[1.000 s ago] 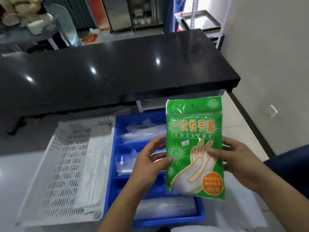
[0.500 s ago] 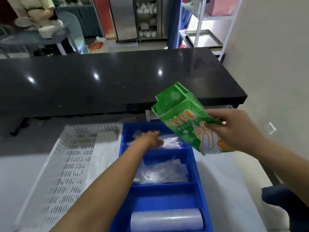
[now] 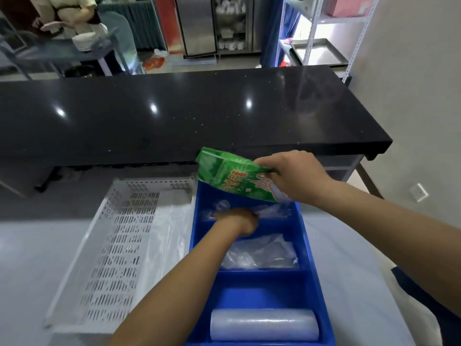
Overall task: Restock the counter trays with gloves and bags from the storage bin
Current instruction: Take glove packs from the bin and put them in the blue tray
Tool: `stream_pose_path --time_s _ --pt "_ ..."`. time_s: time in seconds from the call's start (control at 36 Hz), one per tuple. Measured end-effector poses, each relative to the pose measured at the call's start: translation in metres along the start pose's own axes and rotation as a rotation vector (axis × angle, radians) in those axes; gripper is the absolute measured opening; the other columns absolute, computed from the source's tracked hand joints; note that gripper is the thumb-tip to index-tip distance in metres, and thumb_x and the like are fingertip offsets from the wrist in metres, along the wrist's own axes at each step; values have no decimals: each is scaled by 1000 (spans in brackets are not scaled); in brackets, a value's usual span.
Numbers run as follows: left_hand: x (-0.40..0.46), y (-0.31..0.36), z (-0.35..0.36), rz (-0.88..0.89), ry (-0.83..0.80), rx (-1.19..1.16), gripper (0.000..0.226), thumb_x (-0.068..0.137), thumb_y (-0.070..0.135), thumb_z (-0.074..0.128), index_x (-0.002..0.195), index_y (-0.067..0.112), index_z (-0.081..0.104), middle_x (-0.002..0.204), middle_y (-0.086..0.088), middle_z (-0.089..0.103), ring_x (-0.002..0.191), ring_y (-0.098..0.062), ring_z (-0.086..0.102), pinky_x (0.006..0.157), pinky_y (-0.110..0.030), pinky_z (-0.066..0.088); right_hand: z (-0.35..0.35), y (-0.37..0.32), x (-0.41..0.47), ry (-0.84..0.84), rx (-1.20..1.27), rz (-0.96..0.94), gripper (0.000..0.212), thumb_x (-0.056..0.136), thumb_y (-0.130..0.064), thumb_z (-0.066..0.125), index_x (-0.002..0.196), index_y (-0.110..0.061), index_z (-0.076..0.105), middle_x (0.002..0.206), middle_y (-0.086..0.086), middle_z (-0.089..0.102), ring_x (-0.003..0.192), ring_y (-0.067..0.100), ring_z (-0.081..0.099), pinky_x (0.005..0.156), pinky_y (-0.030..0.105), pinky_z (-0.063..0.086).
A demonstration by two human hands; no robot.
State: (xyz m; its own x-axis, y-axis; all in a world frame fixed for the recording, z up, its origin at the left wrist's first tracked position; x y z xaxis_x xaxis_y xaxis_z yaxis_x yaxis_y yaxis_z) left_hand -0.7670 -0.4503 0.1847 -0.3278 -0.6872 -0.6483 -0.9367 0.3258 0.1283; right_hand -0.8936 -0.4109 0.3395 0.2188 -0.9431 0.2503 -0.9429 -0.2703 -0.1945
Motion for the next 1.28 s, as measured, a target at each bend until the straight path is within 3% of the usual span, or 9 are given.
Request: stream_pose_path --time_s 0.11,0.19,0.33,0.53,0.61,0.67,0.81,1.14,1.28 --pt "-16 2 14 -25 151 97 54 101 46 16 144 27 44 149 -7 47 139 -39 33 111 -68 9 36 -13 27 -163 -98 -19 36 88 -30 61 123 -38 63 116 -2 71 100 30 65 71 37 45" --pt "-29 1 19 11 318 133 56 99 51 18 146 28 40 151 -8 45 138 -38 36 113 -63 12 62 -17 40 -282 -156 -20 37 89 -27 63 125 -36 62 120 0 69 105 28 64 75 37 46" --pt "-40 -4 24 88 264 58 61 99 57 20 147 22 36 146 -12 47 130 -35 44 108 -51 27 95 -13 49 -433 -140 31 45 94 -14 55 134 -32 56 130 3 64 109 28 62 71 35 42" --pt "-56 -27 19 228 517 -150 54 99 46 38 147 23 40 149 -3 46 135 -26 42 112 -44 32 103 3 27 -215 -223 139 64 92 -9 54 150 -22 31 145 10 47 127 34 46 103 50 37" --pt "-58 -42 17 260 701 -277 56 99 43 43 152 29 32 161 -2 27 147 -24 23 121 -42 19 111 2 -15 -39 -171 47 59 94 -24 54 150 -23 34 157 7 34 144 34 30 116 56 21" --pt "-52 -49 14 252 747 -256 62 99 45 42 155 35 18 166 1 8 152 -22 6 122 -41 8 123 7 -38 -112 -116 73 63 96 -47 40 155 -31 20 165 -1 15 150 30 13 118 58 12" --pt "-21 -62 5 128 625 -107 65 98 58 27 155 39 1 167 1 1 152 -26 -1 121 -46 -3 148 30 -44 -340 -16 312 70 93 -69 16 154 -40 -2 166 -4 0 151 29 -2 118 56 -3" --pt "-13 -67 0 124 577 -78 66 96 62 24 155 37 9 165 1 13 150 -30 9 120 -51 2 146 32 -40 -352 15 344 70 90 -72 17 153 -44 2 166 -5 5 151 28 1 118 59 -2" --pt "-36 -75 1 200 562 -210 65 97 60 30 155 44 5 166 6 -2 152 -26 -4 122 -50 0 133 12 -49 -266 61 379 68 91 -71 21 153 -46 6 166 -8 0 152 21 -6 119 56 -2"
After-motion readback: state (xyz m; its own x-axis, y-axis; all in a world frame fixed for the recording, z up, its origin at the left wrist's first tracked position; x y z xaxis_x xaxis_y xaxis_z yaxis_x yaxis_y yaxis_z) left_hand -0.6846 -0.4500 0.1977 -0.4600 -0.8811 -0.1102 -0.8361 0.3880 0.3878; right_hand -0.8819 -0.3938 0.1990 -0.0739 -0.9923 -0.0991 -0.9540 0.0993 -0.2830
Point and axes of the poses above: each hand's wrist, its own x-axis towards the middle knuckle, its own z-axis out of the palm, y = z × x, the point moved 3 cm from there along x, towards the middle knuckle
